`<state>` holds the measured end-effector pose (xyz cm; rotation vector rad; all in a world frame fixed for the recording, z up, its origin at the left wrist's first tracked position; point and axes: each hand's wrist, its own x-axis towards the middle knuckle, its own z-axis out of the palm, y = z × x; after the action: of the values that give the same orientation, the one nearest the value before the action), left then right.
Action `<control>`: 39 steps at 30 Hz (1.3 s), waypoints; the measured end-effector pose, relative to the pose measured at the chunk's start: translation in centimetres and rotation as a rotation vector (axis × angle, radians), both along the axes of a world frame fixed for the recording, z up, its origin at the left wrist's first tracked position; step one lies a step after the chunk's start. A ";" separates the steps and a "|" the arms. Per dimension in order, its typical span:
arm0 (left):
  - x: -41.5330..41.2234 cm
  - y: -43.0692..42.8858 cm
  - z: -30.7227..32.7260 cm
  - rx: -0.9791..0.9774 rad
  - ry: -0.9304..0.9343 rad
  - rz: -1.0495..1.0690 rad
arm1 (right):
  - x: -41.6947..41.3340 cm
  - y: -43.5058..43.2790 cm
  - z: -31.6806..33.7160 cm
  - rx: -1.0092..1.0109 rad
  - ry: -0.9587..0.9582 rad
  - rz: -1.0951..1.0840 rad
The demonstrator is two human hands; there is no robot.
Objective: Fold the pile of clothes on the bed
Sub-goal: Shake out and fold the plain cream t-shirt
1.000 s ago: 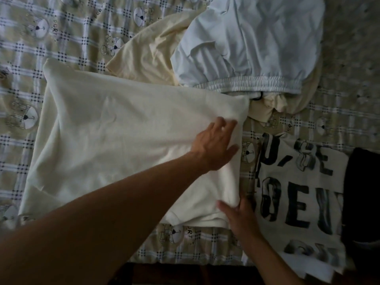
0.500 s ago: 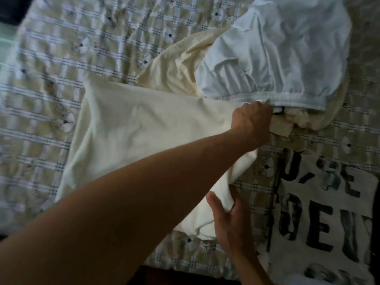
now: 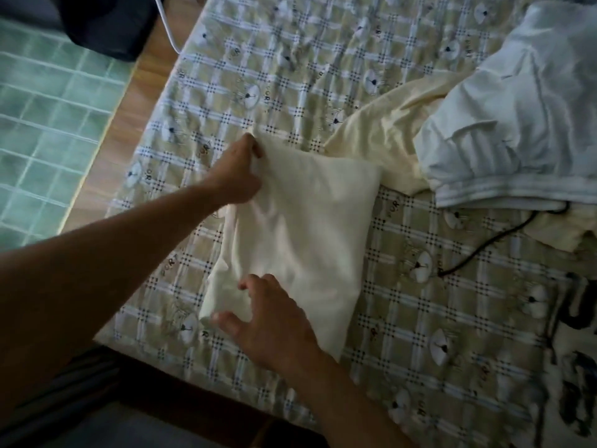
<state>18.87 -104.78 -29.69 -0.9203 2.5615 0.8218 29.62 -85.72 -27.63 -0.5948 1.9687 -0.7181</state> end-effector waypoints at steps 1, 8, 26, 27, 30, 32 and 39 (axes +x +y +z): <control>1.2 -0.2 -1.2 -0.120 -0.036 -0.029 | 0.1 -0.1 -0.5 0.020 0.027 0.011; 4.8 1.8 -7.4 -0.298 0.262 -0.753 | -1.6 2.6 -5.6 0.052 0.585 -0.129; 1.2 -1.2 -6.2 0.048 0.309 0.233 | -17.3 4.9 -9.5 -0.181 0.268 -0.701; 0.2 -1.4 -6.0 0.104 0.289 0.315 | -18.8 4.6 -9.8 -0.171 0.238 -0.714; -1.8 -2.1 -6.4 0.102 0.177 0.333 | -22.2 4.2 -10.4 -0.117 0.273 -0.681; -2.3 -2.7 -7.0 0.033 0.164 0.287 | -23.3 4.2 -10.7 -0.090 0.355 -0.651; 1.3 -0.7 -6.2 -0.030 0.069 0.298 | -17.5 4.5 -10.8 -0.293 0.304 -0.752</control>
<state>20.16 -105.44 -35.84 -1.3272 2.5357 0.9102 12.12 -81.20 -38.40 -0.1049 2.4050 -1.4624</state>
